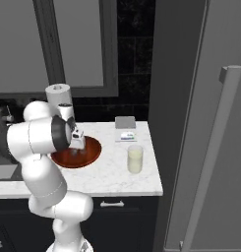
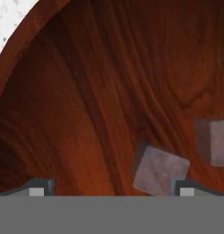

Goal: Grab a lemon wedge from the fridge and one ice cube from the ice bowl, and put them in the glass of lemonade.

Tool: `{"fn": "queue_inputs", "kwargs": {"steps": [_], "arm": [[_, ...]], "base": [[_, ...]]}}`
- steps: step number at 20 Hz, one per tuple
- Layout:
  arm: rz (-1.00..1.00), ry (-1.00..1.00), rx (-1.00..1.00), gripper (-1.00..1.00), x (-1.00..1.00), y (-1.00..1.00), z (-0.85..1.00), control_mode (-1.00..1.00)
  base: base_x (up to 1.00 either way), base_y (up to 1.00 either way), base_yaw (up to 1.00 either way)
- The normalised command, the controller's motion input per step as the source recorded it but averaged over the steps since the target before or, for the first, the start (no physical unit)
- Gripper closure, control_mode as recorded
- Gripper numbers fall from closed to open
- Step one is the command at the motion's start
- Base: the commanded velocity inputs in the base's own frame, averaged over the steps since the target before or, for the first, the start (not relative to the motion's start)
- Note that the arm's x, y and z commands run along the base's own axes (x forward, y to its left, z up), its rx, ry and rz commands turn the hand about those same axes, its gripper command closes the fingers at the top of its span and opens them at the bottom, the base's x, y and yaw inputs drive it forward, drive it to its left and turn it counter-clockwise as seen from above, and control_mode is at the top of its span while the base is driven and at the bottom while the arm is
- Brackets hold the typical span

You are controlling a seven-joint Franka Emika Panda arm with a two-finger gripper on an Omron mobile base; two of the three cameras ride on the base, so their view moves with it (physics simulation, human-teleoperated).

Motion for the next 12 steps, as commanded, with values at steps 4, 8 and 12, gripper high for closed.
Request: {"fn": "queue_inputs", "kwargs": {"steps": [4, 8, 12], "arm": [[-0.06, -0.03, 0.0, -1.0, 0.0, -0.05, -0.11, -1.0], [0.0, -0.13, 0.0, -1.0, 0.0, -0.13, -0.01, -1.0], [-0.01, -0.07, 0.0, -1.0, -0.04, 0.0, -0.03, -1.0]], "base": [[0.0, 0.0, 0.0], [0.0, 0.0, 0.0], [0.0, 0.0, 0.0]]}}
